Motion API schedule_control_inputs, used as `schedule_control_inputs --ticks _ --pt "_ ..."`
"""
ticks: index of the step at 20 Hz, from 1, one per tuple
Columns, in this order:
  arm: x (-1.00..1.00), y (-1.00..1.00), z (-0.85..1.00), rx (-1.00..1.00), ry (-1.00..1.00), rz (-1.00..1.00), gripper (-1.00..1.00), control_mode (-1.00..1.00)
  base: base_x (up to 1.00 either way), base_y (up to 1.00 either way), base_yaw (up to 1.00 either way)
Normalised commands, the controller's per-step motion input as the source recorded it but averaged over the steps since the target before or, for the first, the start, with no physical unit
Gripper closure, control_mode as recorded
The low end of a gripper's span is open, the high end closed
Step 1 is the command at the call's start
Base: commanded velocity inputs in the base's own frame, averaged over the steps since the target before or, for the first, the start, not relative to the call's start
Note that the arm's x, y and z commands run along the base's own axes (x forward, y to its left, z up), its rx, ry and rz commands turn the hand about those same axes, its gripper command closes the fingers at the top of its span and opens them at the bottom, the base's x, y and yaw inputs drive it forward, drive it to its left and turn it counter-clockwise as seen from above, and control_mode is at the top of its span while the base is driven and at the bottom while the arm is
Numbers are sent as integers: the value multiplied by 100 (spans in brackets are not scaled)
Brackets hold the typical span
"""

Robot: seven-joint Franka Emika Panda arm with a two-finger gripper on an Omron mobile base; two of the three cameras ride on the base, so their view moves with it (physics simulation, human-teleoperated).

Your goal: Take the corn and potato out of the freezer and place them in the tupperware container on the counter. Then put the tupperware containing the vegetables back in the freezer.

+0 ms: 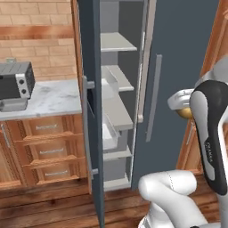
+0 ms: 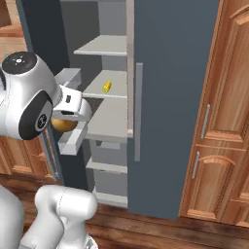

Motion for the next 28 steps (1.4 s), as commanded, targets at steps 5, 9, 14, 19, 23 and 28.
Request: schedule_control_inputs --ticks 5,9,14,19,23,28 --pt "0 0 0 0 0 0 100 100 -52 87 -6" --pt "0 0 0 0 0 0 100 100 -25 100 -10" --pt "0 0 0 0 0 0 100 100 1 100 -13" --pt "0 0 0 0 0 0 100 100 0 100 -15" --pt "0 0 0 0 0 0 100 100 24 99 -9" --pt "0 0 0 0 0 0 100 100 72 66 0"
